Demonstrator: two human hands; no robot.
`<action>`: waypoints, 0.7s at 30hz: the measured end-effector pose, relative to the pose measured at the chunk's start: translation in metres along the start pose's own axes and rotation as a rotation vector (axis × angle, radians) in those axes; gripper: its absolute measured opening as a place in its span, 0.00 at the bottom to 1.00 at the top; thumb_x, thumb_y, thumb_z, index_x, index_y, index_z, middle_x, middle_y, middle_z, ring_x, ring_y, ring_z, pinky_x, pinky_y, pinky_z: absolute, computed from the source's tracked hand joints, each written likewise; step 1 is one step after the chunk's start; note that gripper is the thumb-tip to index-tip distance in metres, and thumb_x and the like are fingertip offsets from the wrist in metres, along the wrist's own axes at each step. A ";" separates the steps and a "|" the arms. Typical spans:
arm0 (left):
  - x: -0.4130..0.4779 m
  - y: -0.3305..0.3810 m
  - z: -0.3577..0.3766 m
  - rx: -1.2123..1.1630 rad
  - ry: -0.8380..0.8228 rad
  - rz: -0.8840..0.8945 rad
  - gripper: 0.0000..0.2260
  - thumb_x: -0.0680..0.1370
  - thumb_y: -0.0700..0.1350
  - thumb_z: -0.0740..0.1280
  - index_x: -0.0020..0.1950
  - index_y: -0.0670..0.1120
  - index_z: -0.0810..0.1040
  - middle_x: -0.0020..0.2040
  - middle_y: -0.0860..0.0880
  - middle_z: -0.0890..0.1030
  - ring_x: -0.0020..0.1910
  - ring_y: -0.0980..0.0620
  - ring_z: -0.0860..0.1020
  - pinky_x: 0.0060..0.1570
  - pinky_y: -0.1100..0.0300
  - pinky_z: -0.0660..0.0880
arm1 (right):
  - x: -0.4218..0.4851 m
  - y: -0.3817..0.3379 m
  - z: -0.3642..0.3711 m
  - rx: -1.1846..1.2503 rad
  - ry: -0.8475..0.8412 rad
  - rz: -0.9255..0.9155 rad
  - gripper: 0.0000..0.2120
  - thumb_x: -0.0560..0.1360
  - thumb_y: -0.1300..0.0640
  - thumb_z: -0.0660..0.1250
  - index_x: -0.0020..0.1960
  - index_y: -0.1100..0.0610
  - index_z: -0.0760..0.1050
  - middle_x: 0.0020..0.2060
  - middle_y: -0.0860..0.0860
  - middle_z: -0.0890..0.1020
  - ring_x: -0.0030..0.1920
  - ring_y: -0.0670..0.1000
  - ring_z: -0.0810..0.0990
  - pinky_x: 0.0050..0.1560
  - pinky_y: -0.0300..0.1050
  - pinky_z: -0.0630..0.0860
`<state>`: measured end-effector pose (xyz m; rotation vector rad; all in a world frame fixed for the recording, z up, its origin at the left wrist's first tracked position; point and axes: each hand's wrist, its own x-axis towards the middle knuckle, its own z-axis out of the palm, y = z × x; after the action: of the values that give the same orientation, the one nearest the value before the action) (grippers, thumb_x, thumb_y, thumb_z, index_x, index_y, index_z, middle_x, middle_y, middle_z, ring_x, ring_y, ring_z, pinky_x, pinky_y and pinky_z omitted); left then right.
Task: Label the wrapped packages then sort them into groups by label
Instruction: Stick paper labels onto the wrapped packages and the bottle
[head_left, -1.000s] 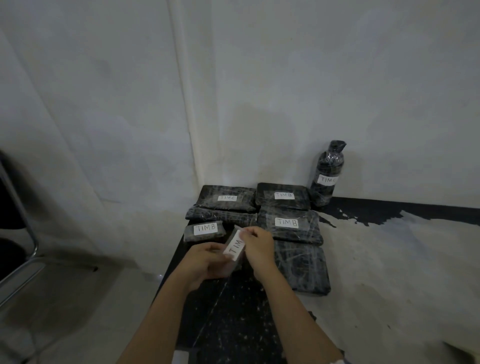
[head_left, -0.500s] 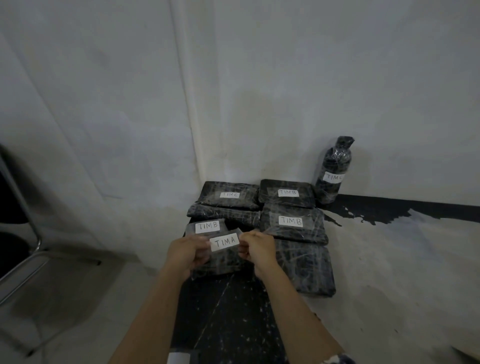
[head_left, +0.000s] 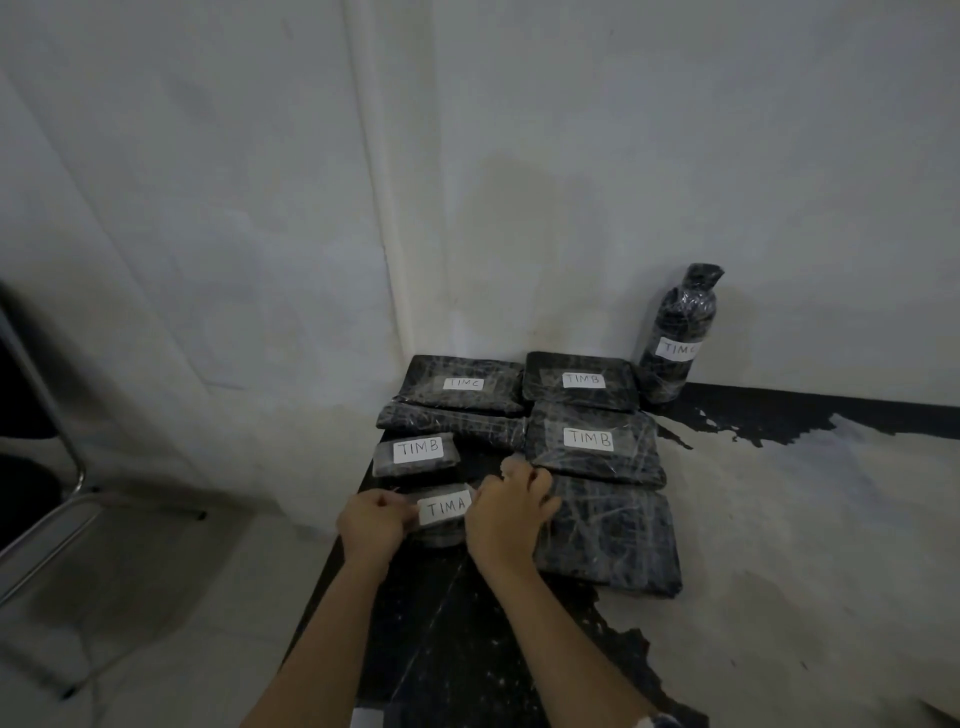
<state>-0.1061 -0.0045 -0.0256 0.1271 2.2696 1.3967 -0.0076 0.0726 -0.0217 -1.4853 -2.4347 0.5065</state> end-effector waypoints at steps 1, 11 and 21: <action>-0.001 -0.001 0.000 0.039 0.015 0.026 0.04 0.71 0.36 0.71 0.38 0.42 0.78 0.43 0.43 0.81 0.45 0.46 0.80 0.46 0.53 0.79 | -0.001 0.002 0.002 0.000 -0.005 0.017 0.11 0.78 0.56 0.60 0.52 0.57 0.80 0.71 0.56 0.61 0.69 0.60 0.56 0.67 0.60 0.53; -0.004 -0.014 0.003 0.161 0.111 0.162 0.08 0.70 0.39 0.73 0.44 0.42 0.75 0.40 0.46 0.78 0.43 0.46 0.78 0.37 0.61 0.71 | -0.002 0.006 0.010 -0.001 0.016 0.090 0.07 0.74 0.56 0.64 0.47 0.56 0.80 0.68 0.56 0.60 0.66 0.59 0.52 0.64 0.60 0.47; 0.000 -0.021 -0.012 0.331 0.300 0.274 0.10 0.76 0.34 0.63 0.55 0.34 0.77 0.54 0.33 0.77 0.52 0.36 0.75 0.51 0.50 0.71 | -0.002 0.002 0.007 -0.004 0.067 -0.084 0.12 0.77 0.63 0.60 0.60 0.60 0.74 0.70 0.59 0.62 0.70 0.60 0.58 0.69 0.59 0.54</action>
<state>-0.1077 -0.0242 -0.0391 0.3692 2.8115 1.2194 -0.0076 0.0702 -0.0287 -1.3716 -2.4356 0.4288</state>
